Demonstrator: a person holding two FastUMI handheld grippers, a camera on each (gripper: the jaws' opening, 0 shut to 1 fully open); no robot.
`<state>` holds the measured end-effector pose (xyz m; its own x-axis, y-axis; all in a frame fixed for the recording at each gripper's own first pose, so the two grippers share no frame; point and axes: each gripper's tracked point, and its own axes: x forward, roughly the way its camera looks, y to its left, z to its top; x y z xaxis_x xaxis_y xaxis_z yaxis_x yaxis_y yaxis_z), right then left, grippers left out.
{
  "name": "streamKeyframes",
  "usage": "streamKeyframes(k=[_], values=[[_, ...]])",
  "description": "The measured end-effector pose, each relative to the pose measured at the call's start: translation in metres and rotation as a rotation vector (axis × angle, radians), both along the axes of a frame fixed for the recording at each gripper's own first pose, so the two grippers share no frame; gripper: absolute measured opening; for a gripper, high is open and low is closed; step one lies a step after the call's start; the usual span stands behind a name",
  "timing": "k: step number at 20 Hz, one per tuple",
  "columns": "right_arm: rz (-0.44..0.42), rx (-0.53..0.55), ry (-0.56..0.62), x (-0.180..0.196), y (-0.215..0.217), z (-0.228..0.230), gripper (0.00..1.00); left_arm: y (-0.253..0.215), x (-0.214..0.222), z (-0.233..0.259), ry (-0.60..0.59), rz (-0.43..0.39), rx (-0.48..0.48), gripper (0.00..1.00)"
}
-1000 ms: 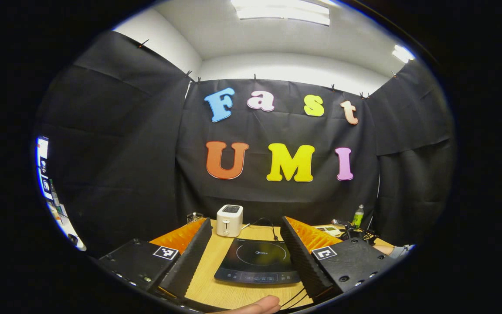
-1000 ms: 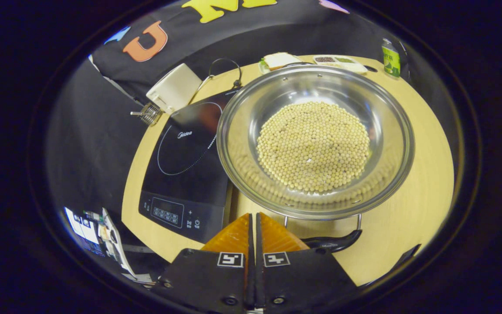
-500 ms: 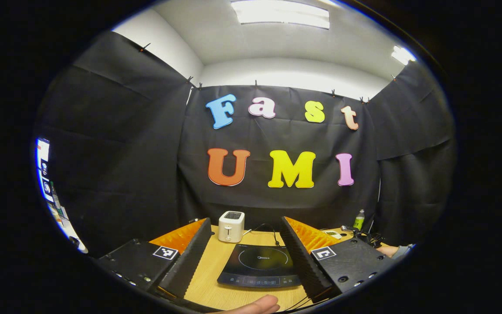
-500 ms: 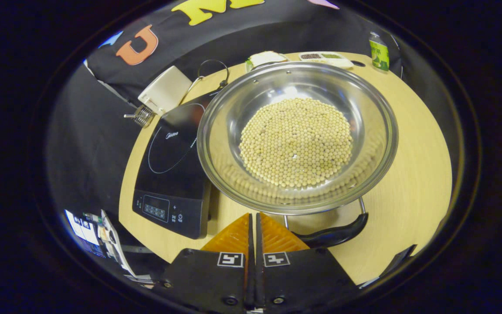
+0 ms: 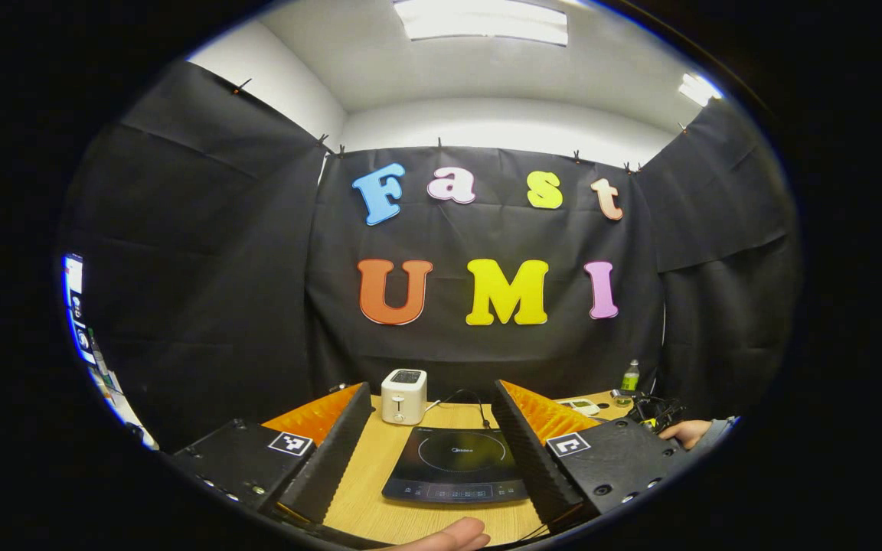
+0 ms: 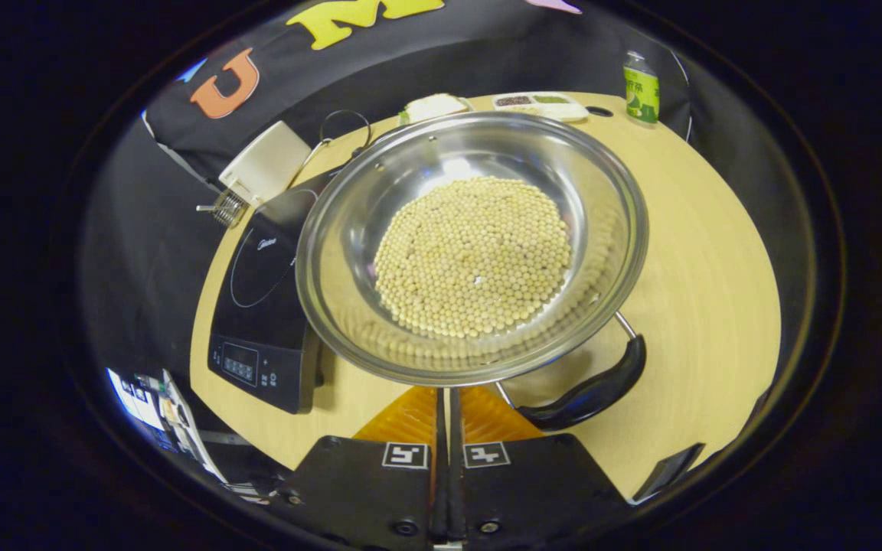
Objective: First push the handle of the pot to place it horizontally, then grasp the pot with both hands and set it on the induction cooktop.
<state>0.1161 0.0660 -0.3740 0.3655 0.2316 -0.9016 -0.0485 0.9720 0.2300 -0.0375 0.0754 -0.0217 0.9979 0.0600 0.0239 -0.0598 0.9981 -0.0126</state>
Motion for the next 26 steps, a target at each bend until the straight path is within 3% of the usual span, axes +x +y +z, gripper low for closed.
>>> streamKeyframes(k=[4,9,26], values=[[-0.001,-0.028,-0.014,0.001,-0.024,0.005,0.0,-0.001,-0.003,0.004,-0.008,0.008,0.01,0.95],[-0.029,-0.005,-0.024,0.007,-0.042,0.002,0.04,-0.009,-0.006,0.009,-0.012,-0.004,0.02,0.95],[-0.137,-0.139,-0.055,0.036,-0.127,-0.005,0.04,-0.035,0.0,0.003,0.009,-0.041,0.031,0.95]])
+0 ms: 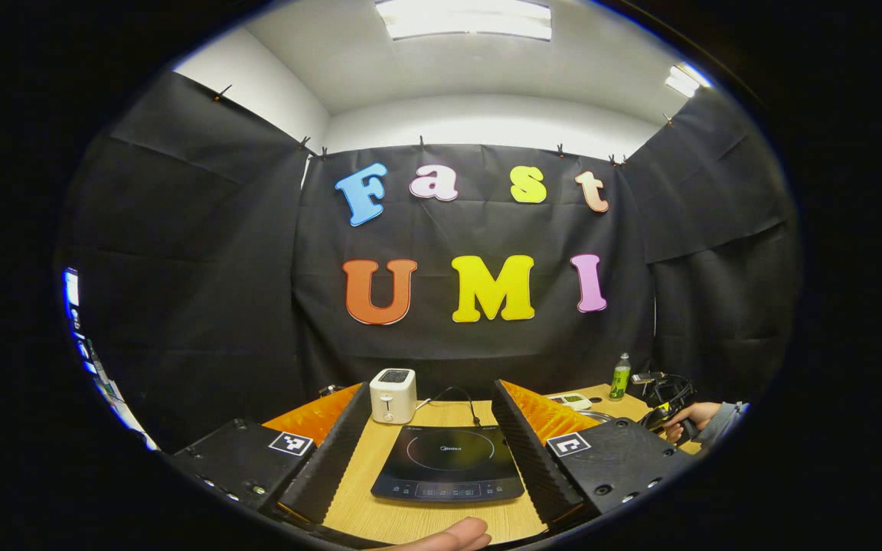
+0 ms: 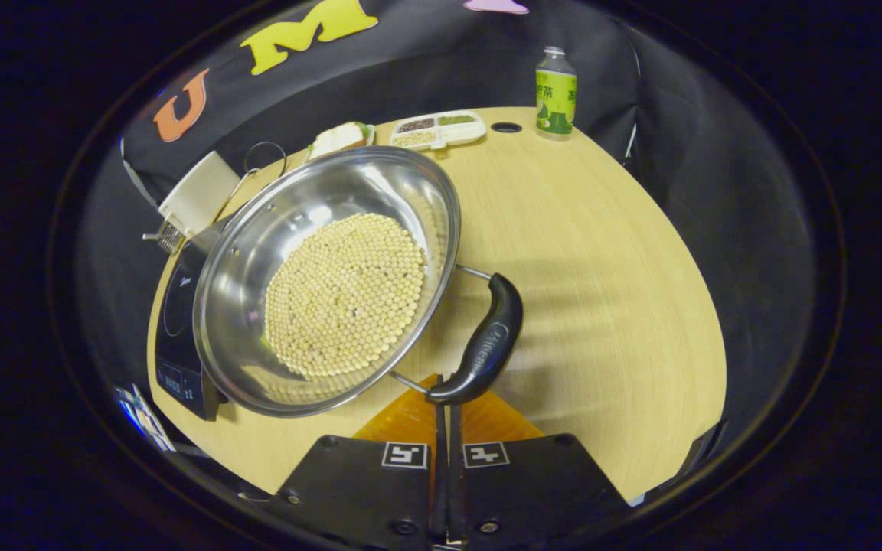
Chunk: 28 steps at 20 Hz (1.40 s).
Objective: First push the handle of the pot to place it horizontally, then grasp the pot with both hands and set it on the induction cooktop.
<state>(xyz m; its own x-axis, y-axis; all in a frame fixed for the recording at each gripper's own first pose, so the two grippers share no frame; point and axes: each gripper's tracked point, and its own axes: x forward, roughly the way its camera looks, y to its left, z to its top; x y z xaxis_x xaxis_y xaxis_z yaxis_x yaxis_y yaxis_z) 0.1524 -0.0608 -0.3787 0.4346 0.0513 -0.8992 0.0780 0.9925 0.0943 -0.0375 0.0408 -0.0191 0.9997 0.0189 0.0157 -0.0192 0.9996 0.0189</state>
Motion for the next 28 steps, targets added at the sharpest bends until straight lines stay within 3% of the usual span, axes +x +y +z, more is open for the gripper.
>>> streamKeyframes(k=[7,10,11,16,18,22,26,28], values=[[-0.028,-0.052,-0.045,0.028,-0.028,0.008,0.0,-0.008,0.01,-0.01,0.019,-0.006,0.009,0.95],[-0.039,-0.065,-0.073,0.041,-0.036,0.009,0.04,-0.012,0.017,-0.016,0.037,-0.014,0.007,0.95],[-0.046,-0.067,-0.086,0.045,-0.038,0.009,0.0,-0.015,0.019,-0.018,0.04,-0.02,-0.002,0.95],[-0.06,-0.048,-0.146,0.066,-0.041,0.012,0.04,-0.022,0.032,-0.028,0.065,-0.038,-0.076,0.95],[-0.065,-0.043,-0.174,0.072,-0.044,0.015,0.04,-0.034,0.041,-0.036,0.09,-0.081,-0.117,0.95],[-0.066,-0.048,-0.241,0.083,-0.049,0.025,0.0,-0.043,0.064,-0.051,0.131,-0.092,-0.111,0.95],[-0.076,-0.069,-0.346,0.088,-0.06,0.053,0.04,-0.067,0.098,-0.073,0.194,-0.117,-0.094,0.95],[-0.042,-0.115,-0.431,0.086,-0.069,0.081,0.1,-0.086,0.113,-0.091,0.254,-0.155,-0.109,0.95]])
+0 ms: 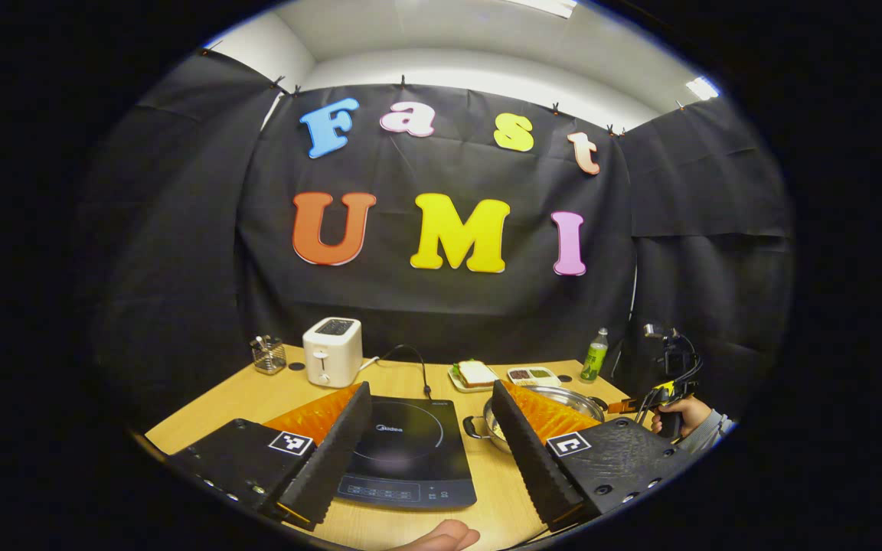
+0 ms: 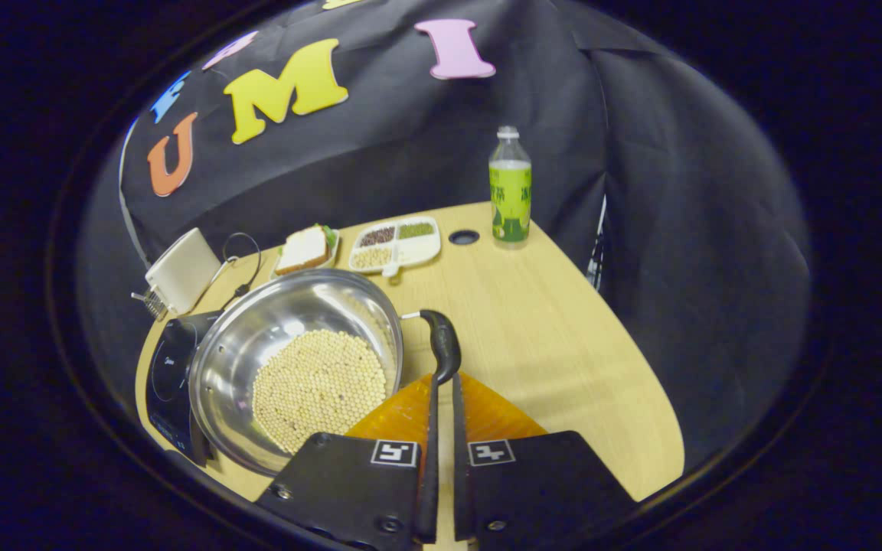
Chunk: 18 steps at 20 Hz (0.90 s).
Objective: First push the handle of the pot to place it horizontally, then grasp the pot with both hands and set it on the induction cooktop.
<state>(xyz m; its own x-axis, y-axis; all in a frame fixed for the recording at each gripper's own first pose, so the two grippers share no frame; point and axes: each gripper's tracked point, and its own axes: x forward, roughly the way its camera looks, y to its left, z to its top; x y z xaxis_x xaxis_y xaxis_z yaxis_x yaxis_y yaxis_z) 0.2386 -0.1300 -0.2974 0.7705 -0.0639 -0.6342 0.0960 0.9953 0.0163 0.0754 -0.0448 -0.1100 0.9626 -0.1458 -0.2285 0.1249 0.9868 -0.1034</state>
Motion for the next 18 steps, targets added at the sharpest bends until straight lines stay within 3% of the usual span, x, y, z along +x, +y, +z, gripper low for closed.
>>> streamKeyframes(k=[1,3,7,12,18], values=[[0.015,-0.016,-0.03,-0.003,-0.001,0.014,0.34,-0.007,0.008,-0.01,0.031,-0.011,-0.007,0.95],[0.047,-0.037,-0.049,-0.008,0.001,0.026,0.63,-0.017,0.025,-0.027,0.083,-0.016,-0.017,0.95],[0.094,-0.066,-0.078,-0.006,0.01,0.042,0.9,-0.042,0.061,-0.072,0.208,-0.032,-0.03,0.95],[0.133,-0.063,-0.073,0.01,0.015,0.045,0.94,-0.065,0.102,-0.134,0.373,-0.047,-0.003,0.96],[0.14,-0.027,-0.016,0.032,0.013,0.012,0.94,-0.085,0.136,-0.189,0.501,-0.07,0.046,0.96]])
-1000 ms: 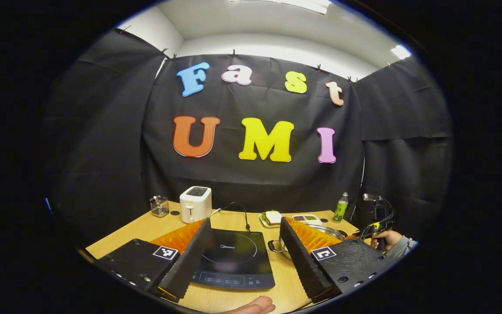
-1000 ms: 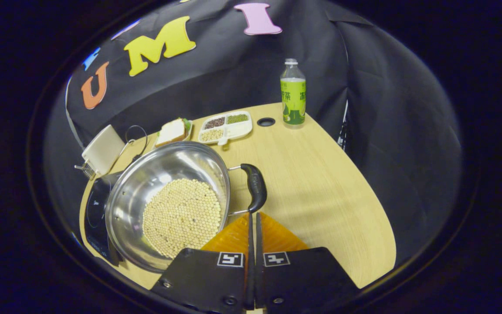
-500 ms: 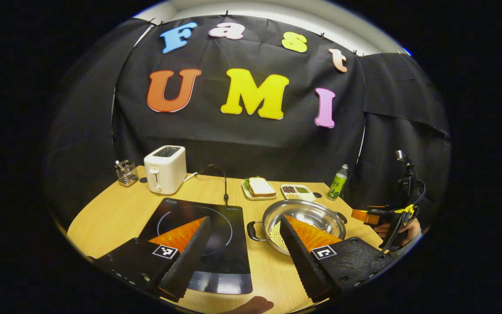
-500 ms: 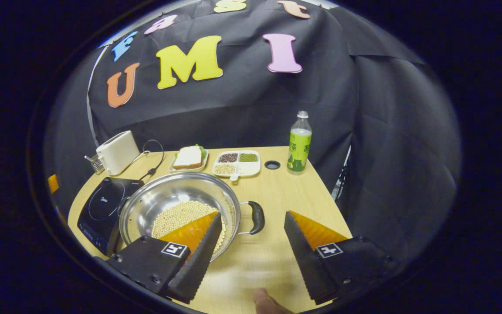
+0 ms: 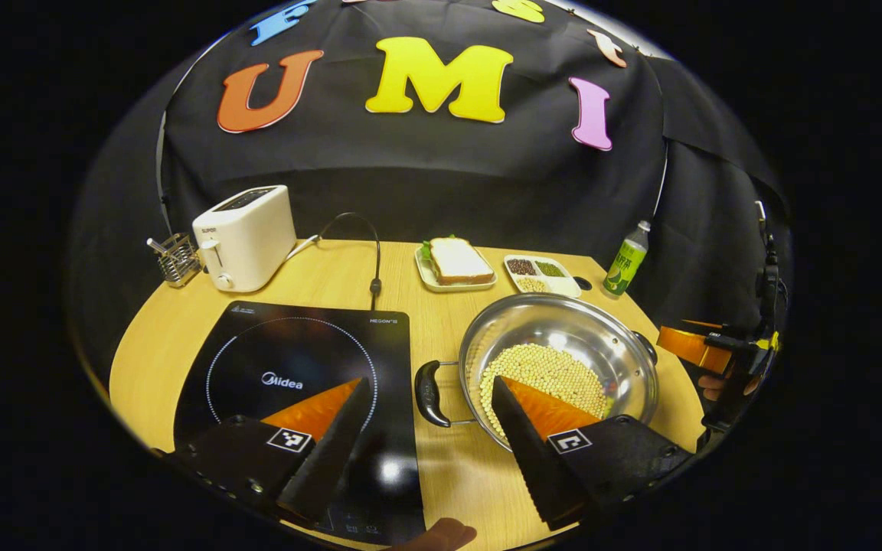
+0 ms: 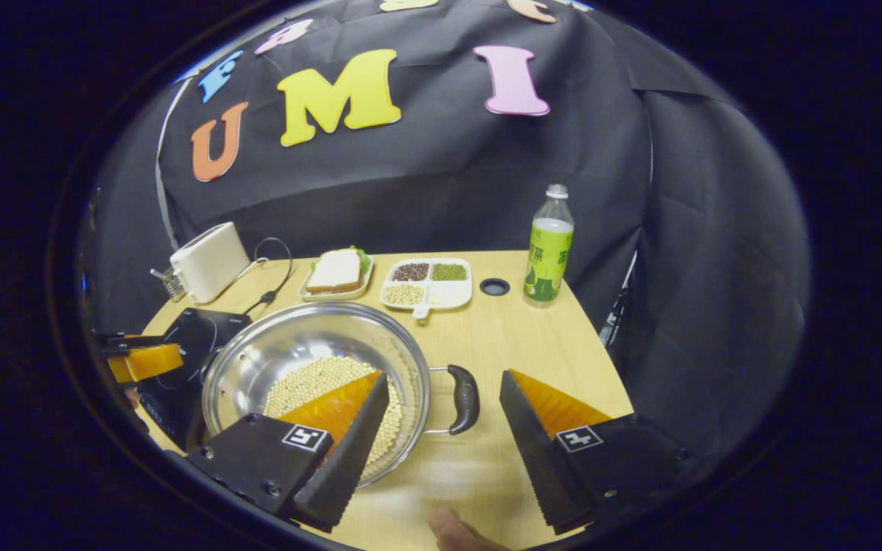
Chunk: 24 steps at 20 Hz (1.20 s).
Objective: First push the handle of the pot to place it horizontally, then grasp the pot with both hands and set it on the induction cooktop.
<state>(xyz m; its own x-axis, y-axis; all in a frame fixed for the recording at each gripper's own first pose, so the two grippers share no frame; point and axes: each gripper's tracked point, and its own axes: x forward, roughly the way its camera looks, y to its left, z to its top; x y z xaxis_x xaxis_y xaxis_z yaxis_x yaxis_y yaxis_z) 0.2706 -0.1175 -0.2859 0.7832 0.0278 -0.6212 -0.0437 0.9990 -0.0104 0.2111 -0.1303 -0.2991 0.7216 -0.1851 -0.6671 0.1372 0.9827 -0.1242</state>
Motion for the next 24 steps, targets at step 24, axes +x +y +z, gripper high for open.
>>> streamKeyframes(k=[24], values=[[-0.012,0.038,0.251,0.015,-0.003,-0.066,0.65,-0.014,0.03,-0.06,0.258,-0.058,0.107,0.72]])
